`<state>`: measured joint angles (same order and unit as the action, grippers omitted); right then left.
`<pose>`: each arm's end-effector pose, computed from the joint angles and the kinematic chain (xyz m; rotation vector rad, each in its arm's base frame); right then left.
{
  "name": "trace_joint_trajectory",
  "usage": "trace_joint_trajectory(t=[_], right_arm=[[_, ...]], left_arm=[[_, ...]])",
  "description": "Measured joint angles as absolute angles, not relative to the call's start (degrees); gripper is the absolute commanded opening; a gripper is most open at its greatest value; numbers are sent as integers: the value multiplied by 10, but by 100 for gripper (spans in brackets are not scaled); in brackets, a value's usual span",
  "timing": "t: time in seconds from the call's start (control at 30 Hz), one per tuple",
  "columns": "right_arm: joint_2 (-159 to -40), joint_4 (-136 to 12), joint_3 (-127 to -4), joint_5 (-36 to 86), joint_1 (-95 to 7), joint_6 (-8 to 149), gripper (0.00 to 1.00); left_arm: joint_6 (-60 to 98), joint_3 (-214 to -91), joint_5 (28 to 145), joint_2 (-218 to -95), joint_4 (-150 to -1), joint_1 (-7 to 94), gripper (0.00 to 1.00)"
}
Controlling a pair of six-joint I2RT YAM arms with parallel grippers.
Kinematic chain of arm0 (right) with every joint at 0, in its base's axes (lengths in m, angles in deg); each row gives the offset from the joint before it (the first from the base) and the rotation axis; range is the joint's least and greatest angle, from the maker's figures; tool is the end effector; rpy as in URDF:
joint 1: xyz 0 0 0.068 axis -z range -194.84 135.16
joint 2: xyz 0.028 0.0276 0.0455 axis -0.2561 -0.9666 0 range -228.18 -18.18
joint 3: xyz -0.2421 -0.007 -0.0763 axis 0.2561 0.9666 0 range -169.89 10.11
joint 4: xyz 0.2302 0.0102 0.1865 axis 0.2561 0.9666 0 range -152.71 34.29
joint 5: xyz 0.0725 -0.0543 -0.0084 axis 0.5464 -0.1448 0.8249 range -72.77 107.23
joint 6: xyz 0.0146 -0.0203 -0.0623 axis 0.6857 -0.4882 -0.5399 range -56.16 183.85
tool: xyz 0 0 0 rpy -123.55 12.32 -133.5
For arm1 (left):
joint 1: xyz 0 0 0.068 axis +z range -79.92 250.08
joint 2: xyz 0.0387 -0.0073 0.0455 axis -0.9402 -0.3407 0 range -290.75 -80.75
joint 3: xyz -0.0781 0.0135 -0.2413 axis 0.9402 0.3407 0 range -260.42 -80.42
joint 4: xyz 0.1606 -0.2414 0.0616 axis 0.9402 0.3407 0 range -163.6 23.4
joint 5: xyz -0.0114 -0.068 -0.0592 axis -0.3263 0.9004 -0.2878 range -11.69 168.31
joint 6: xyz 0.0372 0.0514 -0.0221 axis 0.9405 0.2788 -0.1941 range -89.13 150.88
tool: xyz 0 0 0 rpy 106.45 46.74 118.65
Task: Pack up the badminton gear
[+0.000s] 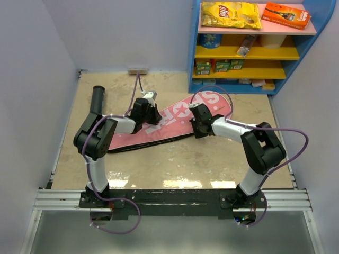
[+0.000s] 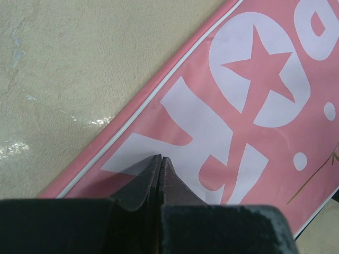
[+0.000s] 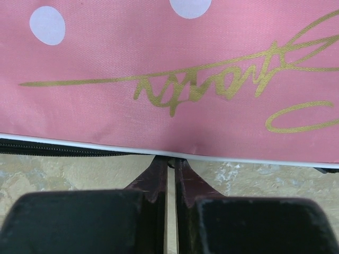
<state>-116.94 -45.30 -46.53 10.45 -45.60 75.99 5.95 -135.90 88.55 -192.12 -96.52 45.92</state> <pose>0.3222 0.1844 0.1008 -0.3793 2.5748 0.1157 0.3822 -0.1820 0.0723 0.0930 2.2148 -0.6801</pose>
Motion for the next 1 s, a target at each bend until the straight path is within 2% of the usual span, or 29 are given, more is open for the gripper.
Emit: trace_joint_trajectory(t=[0.3,0.73,0.9,1.0], right_arm=[[-1184,-460,-480,109,-522,793,0],[-1220,-534,-501,185,-649,905,0],[-1221,-547,-501,188,-658,937,0],[-1217,-554,-492,188,-658,947,0]], left_arm=[[64,-1356,845,-1916,-963,439,0],[64,-1351,832,-1912,-965,401,0],[64,-1349,839,-1905,-954,393,0],[63,-1346,839,-1894,-938,391,7]])
